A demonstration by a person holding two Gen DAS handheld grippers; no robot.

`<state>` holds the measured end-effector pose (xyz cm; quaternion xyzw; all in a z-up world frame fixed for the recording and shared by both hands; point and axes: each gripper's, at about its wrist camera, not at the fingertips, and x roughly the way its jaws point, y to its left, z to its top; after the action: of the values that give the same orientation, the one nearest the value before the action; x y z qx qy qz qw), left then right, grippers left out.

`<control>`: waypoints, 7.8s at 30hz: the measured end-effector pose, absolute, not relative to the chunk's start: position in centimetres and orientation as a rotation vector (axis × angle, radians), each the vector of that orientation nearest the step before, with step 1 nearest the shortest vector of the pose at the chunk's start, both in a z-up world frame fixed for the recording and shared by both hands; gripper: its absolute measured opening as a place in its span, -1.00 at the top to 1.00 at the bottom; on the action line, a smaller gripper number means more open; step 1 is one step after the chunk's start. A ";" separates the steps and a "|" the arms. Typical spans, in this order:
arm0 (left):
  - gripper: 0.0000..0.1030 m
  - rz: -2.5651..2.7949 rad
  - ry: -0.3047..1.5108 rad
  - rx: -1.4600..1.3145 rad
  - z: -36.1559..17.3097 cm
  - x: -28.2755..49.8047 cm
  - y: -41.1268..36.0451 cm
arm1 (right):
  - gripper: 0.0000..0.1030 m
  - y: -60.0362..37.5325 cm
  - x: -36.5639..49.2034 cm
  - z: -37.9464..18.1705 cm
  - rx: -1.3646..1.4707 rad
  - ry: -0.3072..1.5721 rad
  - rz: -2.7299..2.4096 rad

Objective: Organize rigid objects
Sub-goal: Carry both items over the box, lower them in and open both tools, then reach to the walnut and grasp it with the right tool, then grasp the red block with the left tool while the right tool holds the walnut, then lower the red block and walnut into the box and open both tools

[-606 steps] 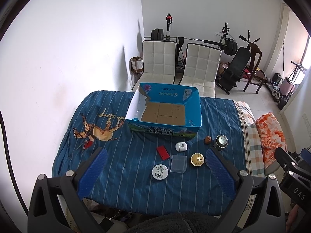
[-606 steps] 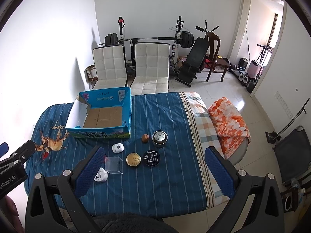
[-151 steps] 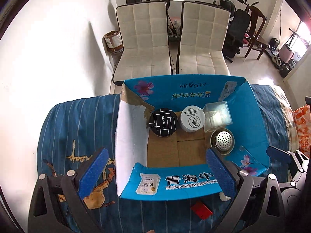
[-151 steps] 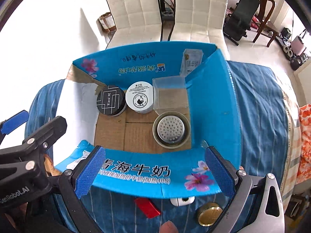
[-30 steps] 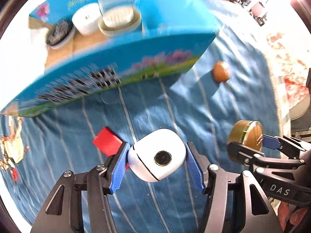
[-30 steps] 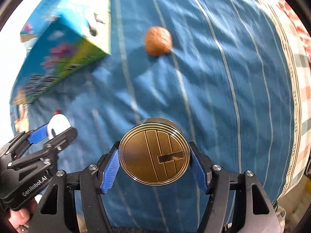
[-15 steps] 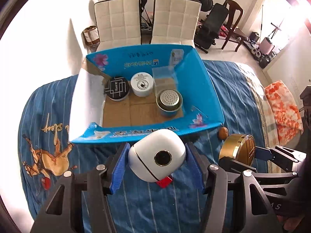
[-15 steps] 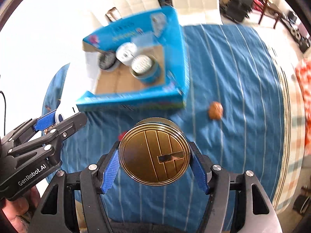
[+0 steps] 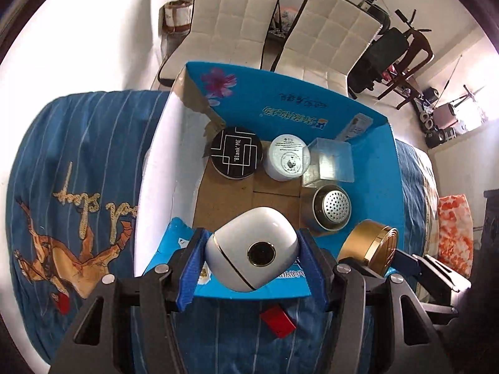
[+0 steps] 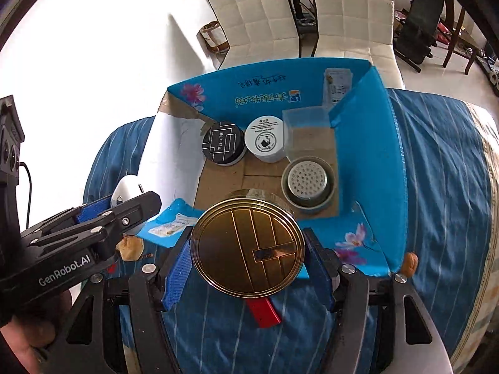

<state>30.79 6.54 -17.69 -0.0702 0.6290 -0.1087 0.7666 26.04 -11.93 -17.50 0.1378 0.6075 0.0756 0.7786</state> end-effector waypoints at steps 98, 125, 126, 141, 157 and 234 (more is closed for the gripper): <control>-0.99 0.042 1.232 -0.084 -20.8 18.5 -5.9 | -0.62 -30.6 16.5 -20.7 0.402 1.383 -0.150; -0.96 0.100 1.566 -0.340 -31.7 15.5 0.4 | 0.31 -24.1 13.6 -32.5 0.390 1.607 0.043; -0.92 0.094 1.572 -0.323 -32.1 15.8 0.1 | 0.31 -23.9 13.5 -32.7 0.396 1.612 0.046; 0.39 0.002 1.594 -0.114 -32.7 15.8 0.2 | 0.31 -20.5 13.6 -31.6 0.324 1.596 0.033; 0.39 -0.104 1.495 -0.087 -27.2 17.4 -0.6 | 0.31 -16.4 13.0 -31.1 0.312 1.586 0.057; -1.00 -0.186 1.367 0.054 -20.8 33.6 6.8 | -1.00 -11.3 30.1 -25.4 0.161 1.466 -0.154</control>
<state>33.61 6.79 -20.77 0.0248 0.6303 -0.0858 0.7712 30.13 -11.30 -25.44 0.0734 0.6676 -0.0700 0.7376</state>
